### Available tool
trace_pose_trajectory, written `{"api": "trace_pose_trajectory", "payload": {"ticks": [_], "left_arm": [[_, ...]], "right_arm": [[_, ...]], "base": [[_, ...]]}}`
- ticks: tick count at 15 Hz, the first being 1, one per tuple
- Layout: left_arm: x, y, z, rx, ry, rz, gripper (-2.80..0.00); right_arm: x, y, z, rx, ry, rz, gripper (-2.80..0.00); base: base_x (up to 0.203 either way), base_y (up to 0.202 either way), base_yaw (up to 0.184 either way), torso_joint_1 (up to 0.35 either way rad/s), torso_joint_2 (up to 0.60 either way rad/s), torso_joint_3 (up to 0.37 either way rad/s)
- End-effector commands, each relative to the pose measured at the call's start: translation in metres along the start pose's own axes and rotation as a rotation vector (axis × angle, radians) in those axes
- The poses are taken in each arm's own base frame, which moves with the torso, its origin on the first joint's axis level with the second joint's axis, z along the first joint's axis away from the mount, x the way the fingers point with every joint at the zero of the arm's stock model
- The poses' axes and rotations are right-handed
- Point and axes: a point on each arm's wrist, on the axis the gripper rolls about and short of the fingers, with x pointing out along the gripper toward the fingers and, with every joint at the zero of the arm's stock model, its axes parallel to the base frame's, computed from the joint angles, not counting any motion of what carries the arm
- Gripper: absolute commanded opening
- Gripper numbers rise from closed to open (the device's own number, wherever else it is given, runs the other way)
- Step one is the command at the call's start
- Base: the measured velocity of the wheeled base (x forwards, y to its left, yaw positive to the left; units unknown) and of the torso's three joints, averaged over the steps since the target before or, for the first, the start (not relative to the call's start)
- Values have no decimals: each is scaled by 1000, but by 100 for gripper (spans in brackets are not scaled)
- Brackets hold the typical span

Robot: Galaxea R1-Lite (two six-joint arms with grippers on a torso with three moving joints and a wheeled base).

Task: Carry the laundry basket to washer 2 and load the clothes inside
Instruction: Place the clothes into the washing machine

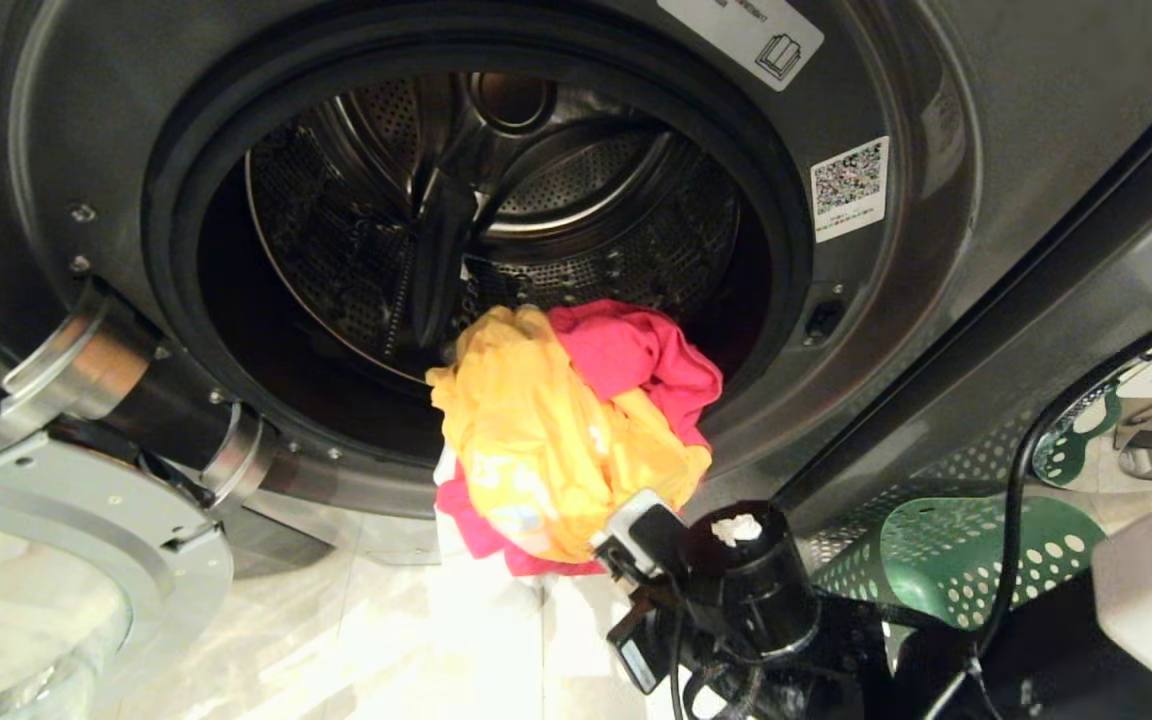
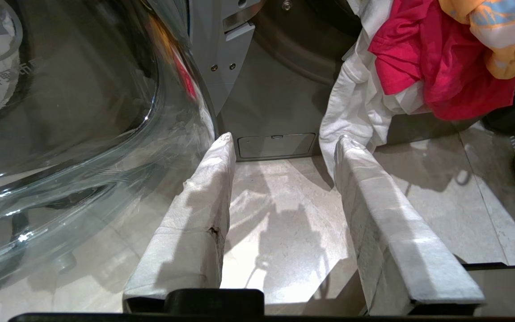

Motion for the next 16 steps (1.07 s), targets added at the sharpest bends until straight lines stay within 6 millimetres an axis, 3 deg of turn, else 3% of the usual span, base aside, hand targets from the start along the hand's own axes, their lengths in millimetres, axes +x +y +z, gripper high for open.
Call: {"api": "trace_pose_trajectory", "payload": {"ticks": [1,4,8,12,16], "left_arm": [[1,0,-2,0,8,-1,-280],[1,0,-2,2,10,-1,-280],[1,0,-2,5,11,-1,-280],[1,0,-2,5,10,-3,-280],[1,0,-2,5,10,-3,-280]], "right_arm": [[23,-8,0,14,4,-38,-280],[54,-25,15,38,-44,-102,-280],[79,-38,44,31,-137,-148,-280],[89,-46,90,42,-276,-180,-280],[88,-66,115,9,-355,-240,-280]], "base": [[0,0,0,0,0,0],[0,0,0,0,0,0],[0,0,0,0,0,0],[0,0,0,0,0,0],[0,0,0,0,0,0]]}}
